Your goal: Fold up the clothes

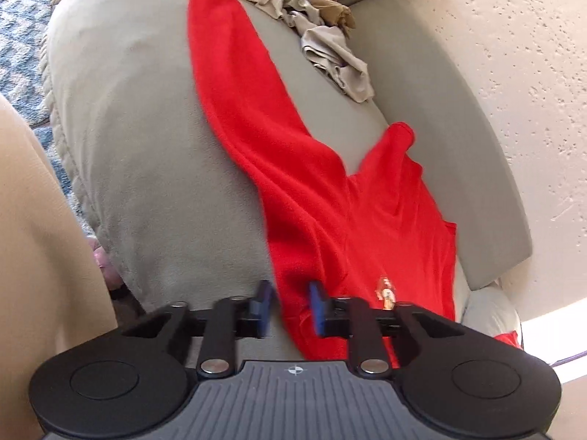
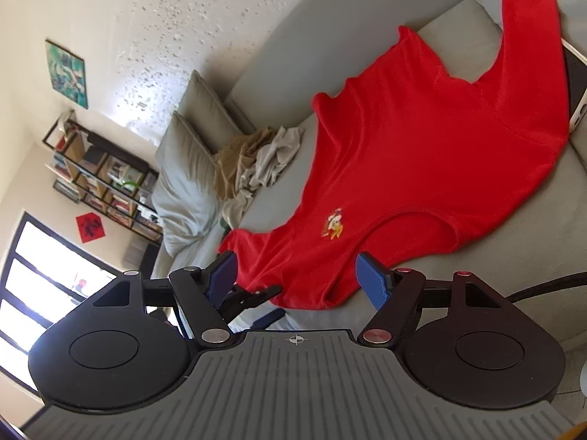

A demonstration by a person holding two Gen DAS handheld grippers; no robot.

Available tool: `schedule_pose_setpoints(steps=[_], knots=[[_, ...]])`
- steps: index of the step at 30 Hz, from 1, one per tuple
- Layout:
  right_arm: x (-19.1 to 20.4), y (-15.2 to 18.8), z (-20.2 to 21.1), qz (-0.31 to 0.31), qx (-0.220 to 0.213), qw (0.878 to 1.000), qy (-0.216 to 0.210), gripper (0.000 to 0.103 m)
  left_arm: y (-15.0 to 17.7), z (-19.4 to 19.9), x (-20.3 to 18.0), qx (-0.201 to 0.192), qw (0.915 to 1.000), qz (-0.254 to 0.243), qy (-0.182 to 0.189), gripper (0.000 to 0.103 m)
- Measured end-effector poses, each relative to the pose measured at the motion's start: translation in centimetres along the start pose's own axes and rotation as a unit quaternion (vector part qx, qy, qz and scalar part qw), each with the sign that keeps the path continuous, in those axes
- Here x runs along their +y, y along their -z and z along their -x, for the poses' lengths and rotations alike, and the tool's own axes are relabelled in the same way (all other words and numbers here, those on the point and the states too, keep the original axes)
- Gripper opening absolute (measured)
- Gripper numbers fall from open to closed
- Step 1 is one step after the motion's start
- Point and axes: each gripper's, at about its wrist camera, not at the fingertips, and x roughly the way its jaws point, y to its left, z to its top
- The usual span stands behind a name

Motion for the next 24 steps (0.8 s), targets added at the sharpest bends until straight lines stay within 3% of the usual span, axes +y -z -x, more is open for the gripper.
schedule_pose_setpoints(steps=[4,8,10,11,12,14,19,24], knots=[[-0.6,-0.1,0.3,-0.009,-0.004,1.000,0.011,0.074,0.7,2.2,-1.7,-0.029,0.9985,-0.035,-0.030,0.000],[-1.6,-0.4,1.1,-0.022,-0.016,0.999,0.032,0.074,1.1,1.6,-1.4,0.007,0.9962,-0.037,-0.079,0.000],[-2.5,-0.7,1.5,-0.039,-0.021,0.998,0.043,0.074,1.3,1.4,-1.2,0.014,0.9967,-0.038,-0.070,0.000],[-3.0,-0.8,1.8,-0.051,-0.026,0.997,0.046,0.074,1.3,1.5,-1.1,0.016,0.9973,-0.033,-0.064,0.009],[-3.6,-0.9,2.2,-0.065,-0.034,0.996,0.050,0.073,1.4,1.5,-1.1,0.017,0.9979,-0.029,-0.056,0.026],[-4.8,-1.0,2.9,-0.095,-0.051,0.992,0.072,0.073,1.6,1.7,-1.2,0.020,0.9985,-0.026,-0.043,0.041],[-8.0,-0.9,3.8,-0.178,-0.086,0.969,0.150,0.064,3.0,1.5,-3.3,0.054,0.9934,-0.084,-0.056,0.042],[-10.0,-1.7,1.8,-0.187,-0.068,0.962,0.185,0.063,5.2,1.3,-6.2,0.054,0.9789,-0.193,-0.041,0.041]])
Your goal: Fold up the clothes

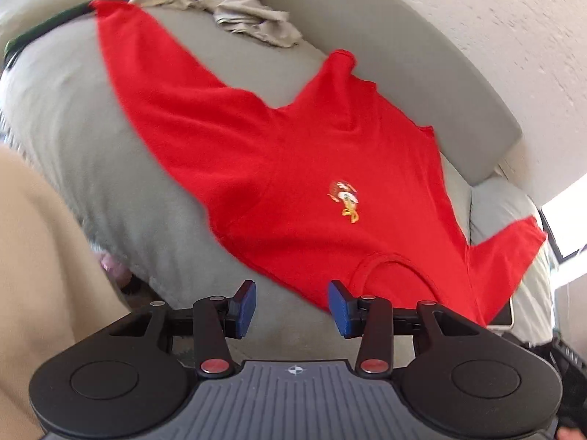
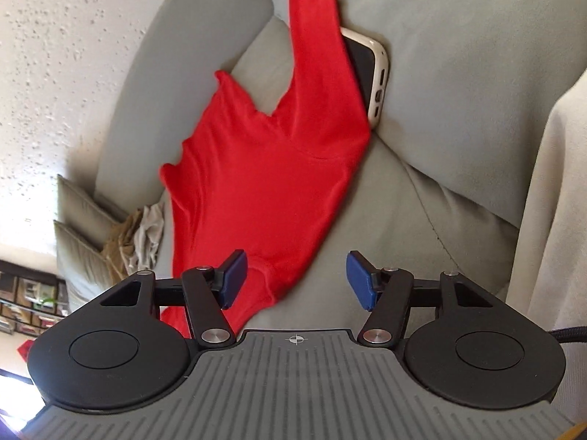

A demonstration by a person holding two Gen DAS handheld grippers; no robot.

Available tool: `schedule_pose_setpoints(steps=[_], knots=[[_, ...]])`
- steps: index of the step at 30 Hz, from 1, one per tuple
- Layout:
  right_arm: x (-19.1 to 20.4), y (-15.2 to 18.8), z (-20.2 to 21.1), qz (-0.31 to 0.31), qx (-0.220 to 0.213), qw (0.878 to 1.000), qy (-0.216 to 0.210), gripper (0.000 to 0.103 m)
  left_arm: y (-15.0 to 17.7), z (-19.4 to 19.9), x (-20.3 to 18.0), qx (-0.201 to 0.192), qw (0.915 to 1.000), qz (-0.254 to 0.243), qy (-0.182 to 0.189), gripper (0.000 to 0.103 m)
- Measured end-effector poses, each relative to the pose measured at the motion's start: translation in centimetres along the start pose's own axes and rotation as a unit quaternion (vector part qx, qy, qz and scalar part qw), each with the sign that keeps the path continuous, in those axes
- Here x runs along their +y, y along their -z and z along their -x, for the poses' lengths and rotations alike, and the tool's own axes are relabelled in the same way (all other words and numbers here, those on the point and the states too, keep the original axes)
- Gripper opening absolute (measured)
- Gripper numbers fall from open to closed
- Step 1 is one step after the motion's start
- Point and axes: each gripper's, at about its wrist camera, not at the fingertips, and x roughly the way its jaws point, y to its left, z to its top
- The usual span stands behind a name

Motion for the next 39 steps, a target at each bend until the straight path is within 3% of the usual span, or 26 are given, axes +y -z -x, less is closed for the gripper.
schedule_pose_setpoints(steps=[2,3,5,9,13,18,20,21,22,23,24,25,28,30,33,37,38,39], knots=[[-0.3,-0.7,-1.2,-0.007,-0.011,1.000,0.017,0.062,0.3,-0.2,-1.7,-0.025,0.9973,-0.067,-0.019,0.042],[-0.6,-1.2,-1.8,-0.013,-0.021,0.999,0.024,0.056,0.5,-0.3,-2.4,-0.036,0.9942,-0.097,-0.031,0.042],[-1.0,-1.8,-2.5,-0.018,-0.047,0.998,0.031,0.051,1.4,-0.3,-3.6,-0.061,0.9829,-0.167,-0.048,0.042],[-1.2,-2.5,-3.6,0.008,-0.073,0.997,0.025,0.048,3.9,-0.8,-5.8,-0.079,0.9468,-0.308,-0.050,0.044],[-1.4,-2.6,-3.6,0.007,-0.076,0.997,0.017,0.048,6.8,-1.9,-7.2,-0.080,0.9000,-0.421,-0.078,0.045],[-1.6,-2.8,-3.6,0.000,-0.071,0.997,0.003,0.048,7.3,-3.1,-7.4,-0.085,0.8651,-0.480,-0.116,0.045],[-1.6,-2.9,-3.8,-0.001,-0.071,0.997,0.001,0.047,7.4,-3.6,-7.9,-0.101,0.8456,-0.511,-0.116,0.043],[-1.6,-3.0,-3.9,0.001,-0.073,0.997,0.002,0.044,7.5,-3.9,-8.2,-0.109,0.8353,-0.526,-0.115,0.035],[-1.5,-3.0,-4.1,0.005,-0.077,0.997,0.005,0.034,7.6,-4.1,-8.4,-0.117,0.8247,-0.541,-0.115,0.026],[-1.6,-3.1,-4.3,0.007,-0.080,0.997,0.009,0.025,7.6,-4.2,-8.5,-0.115,0.8239,-0.544,-0.108,0.011],[-1.8,-3.2,-4.6,0.004,-0.079,0.997,0.012,0.008,7.5,-4.3,-8.6,-0.112,0.8236,-0.547,-0.101,0.010],[-2.0,-3.3,-4.9,0.002,-0.079,0.997,0.013,0.005,7.7,-4.1,-8.6,-0.118,0.8253,-0.544,-0.095,0.009],[-1.5,-3.1,-4.2,0.025,-0.099,0.995,0.015,0.003,7.8,-2.6,-8.7,-0.143,0.8244,-0.541,-0.087,0.007],[-0.7,-3.0,-3.1,0.046,-0.120,0.991,0.023,0.003,7.4,-1.3,-8.7,-0.147,0.8329,-0.528,-0.077,0.007],[0.1,-2.7,-2.0,0.070,-0.136,0.987,0.045,0.003,6.8,-1.0,-8.5,-0.121,0.8462,-0.516,-0.057,0.007],[-0.2,-3.0,-3.9,0.083,-0.082,0.989,0.092,0.004,7.7,-4.0,-7.9,-0.066,0.8347,-0.541,-0.076,0.008],[-0.2,-3.0,-4.0,0.086,-0.074,0.989,0.094,0.004,8.0,-3.9,-8.0,-0.074,0.8305,-0.546,-0.080,0.008],[0.1,-3.0,-3.7,0.086,-0.073,0.989,0.095,0.010,7.7,-3.6,-8.1,-0.073,0.8331,-0.543,-0.077,0.013]])
